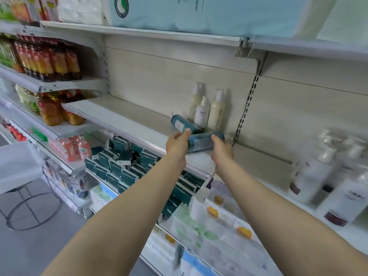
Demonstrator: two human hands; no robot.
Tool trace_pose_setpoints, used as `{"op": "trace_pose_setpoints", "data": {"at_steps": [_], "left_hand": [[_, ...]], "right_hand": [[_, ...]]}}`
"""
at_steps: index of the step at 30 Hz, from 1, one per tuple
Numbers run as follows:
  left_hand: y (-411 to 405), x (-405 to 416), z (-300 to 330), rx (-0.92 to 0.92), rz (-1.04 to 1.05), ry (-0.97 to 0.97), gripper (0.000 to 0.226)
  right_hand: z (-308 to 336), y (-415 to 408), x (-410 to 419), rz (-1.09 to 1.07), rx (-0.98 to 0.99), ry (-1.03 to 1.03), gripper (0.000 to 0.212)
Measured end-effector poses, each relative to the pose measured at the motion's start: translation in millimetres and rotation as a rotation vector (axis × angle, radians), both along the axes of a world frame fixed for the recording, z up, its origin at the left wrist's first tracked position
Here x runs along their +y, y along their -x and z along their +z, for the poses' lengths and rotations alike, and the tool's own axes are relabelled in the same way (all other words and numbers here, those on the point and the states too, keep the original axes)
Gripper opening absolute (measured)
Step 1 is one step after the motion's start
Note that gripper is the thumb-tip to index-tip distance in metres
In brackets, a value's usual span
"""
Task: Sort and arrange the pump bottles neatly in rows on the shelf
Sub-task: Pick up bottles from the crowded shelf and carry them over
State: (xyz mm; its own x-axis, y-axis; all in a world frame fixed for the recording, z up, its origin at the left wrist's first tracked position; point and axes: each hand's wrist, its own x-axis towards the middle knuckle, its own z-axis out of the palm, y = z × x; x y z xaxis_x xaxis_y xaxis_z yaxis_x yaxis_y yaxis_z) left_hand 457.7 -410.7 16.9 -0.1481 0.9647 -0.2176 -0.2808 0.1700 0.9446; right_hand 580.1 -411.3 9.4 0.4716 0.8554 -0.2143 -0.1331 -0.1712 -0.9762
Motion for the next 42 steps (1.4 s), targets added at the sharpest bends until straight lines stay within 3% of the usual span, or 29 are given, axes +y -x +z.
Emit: {"op": "trace_pose_setpoints", "data": {"at_steps": [6, 12, 19, 22, 26, 33, 37, 39, 42], "left_hand": [[3.2, 47.5, -13.1, 0.047, -0.046, -0.003, 0.053], [4.0, 76.5, -14.6, -0.053, -0.246, 0.091, 0.053], [11.9, 90.8, -20.0, -0.059, -0.425, 0.174, 0.050], [8.9, 94.0, -17.9, -0.043, -0.524, 0.156, 0.047], [3.6, 97.7, -16.6, -0.013, -0.640, 0.145, 0.055], [-1.6, 99.6, -23.4, -0.085, -0.750, 0.165, 0.020], [-3.7, 111.2, -20.7, -0.098, -0.706, 0.173, 0.028], [-6.0, 122.3, -19.4, -0.154, -0.544, 0.171, 0.030], [-13.8, 143.8, -23.8, -0.105, -0.331, 0.184, 0.060]], "right_hand": [[-10.3, 11.8, 34.2, -0.027, 0.056, 0.066, 0.074], [-22.4, 29.4, 54.3, -0.107, 0.240, 0.065, 0.045], [-26.6, 37.9, 71.1, -0.200, 0.393, 0.065, 0.059], [-23.3, 38.8, 64.3, -0.263, 0.442, 0.027, 0.032], [-30.8, 35.9, 61.9, -0.268, 0.516, -0.094, 0.039], [-31.5, 27.5, 52.2, -0.283, 0.634, -0.229, 0.040], [-39.8, 25.5, 50.4, -0.319, 0.574, -0.304, 0.040], [-43.4, 27.2, 53.1, -0.320, 0.527, -0.312, 0.048], [-46.6, 27.5, 57.9, -0.328, 0.507, -0.335, 0.059]]}}
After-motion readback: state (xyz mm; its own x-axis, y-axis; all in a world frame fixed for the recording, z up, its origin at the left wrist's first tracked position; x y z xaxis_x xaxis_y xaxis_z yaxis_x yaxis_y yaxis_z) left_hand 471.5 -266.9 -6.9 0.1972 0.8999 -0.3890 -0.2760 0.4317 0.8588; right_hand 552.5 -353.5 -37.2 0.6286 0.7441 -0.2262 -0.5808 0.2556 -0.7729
